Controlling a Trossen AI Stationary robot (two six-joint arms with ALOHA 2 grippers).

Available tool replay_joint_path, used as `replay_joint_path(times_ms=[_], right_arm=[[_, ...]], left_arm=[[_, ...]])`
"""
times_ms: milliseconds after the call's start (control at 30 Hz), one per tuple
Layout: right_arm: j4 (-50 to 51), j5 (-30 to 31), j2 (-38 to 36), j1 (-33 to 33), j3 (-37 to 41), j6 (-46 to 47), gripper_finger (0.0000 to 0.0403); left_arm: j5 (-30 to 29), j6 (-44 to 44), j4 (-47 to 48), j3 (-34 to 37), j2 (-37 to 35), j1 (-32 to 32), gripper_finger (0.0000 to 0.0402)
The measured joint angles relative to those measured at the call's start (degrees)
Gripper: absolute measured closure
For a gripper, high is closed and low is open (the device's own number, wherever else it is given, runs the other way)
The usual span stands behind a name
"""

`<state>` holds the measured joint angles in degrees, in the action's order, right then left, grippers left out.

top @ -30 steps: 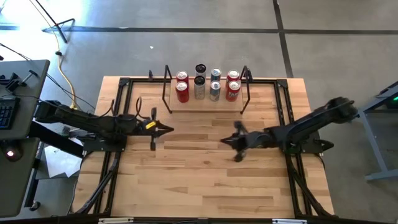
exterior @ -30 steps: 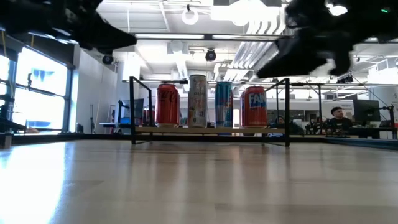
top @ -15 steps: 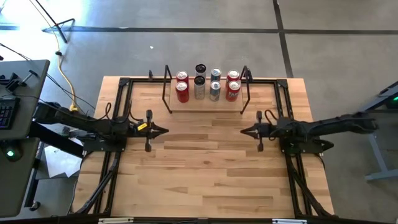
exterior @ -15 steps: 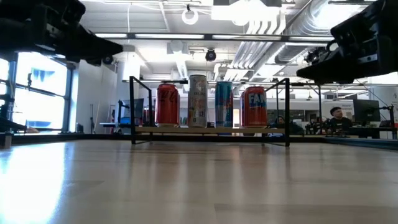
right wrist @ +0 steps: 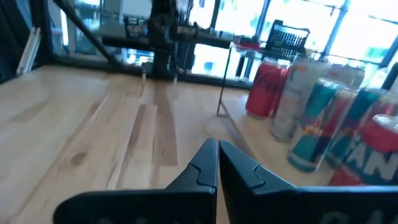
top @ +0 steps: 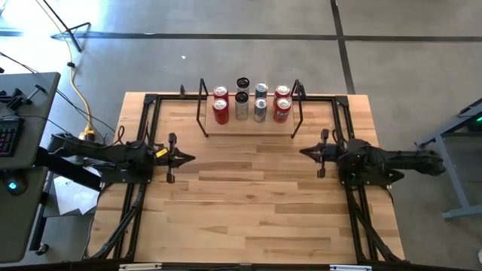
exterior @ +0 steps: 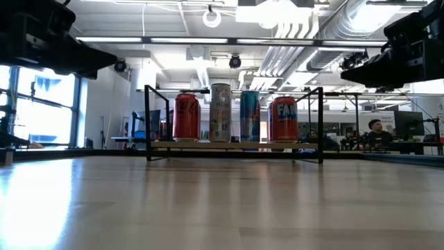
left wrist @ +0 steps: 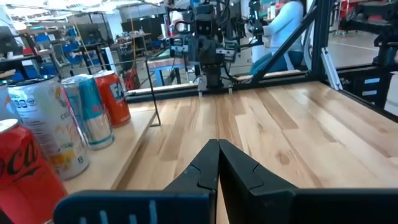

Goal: Place canned beverage on shelf
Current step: Return to Home Position

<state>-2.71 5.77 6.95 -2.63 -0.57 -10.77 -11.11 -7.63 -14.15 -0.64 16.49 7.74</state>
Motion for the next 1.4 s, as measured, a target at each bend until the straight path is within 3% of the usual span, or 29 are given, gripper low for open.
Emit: replay_joint_path(times_ms=[300,633,833,1000,1267,1400], right_arm=[[0.86,-0.19,-6.98,0.02,0.01,-3.15,0.0403],[0.28,3.68,-6.70,0.02,0.03,-2.67,0.0403],[-0.01,5.39,-6.63,0.02,0.03,-2.58,0.0403],[-0.03,5.78,-6.63,0.00,0.03,-3.33,0.0403],[-0.98,15.39,-6.61,0.00,0.05,-0.49,0.0403],[-0.90,16.22,-6.61,0.02,0.01,-1.56,0.0403]], left_arm=[[0.84,-2.01,11.77,-0.19,-16.42,0.84,0.0401],[0.03,-5.41,12.83,-0.46,-16.30,-3.43,0.0401],[7.47,-4.02,13.30,-0.04,-16.24,-9.70,0.0401],[9.05,-3.06,13.44,-0.04,-16.24,-14.50,0.0401],[8.98,-2.92,13.44,-0.04,-16.24,-18.10,0.0401],[8.70,-2.27,13.44,-0.04,-16.24,-18.99,0.0401]])
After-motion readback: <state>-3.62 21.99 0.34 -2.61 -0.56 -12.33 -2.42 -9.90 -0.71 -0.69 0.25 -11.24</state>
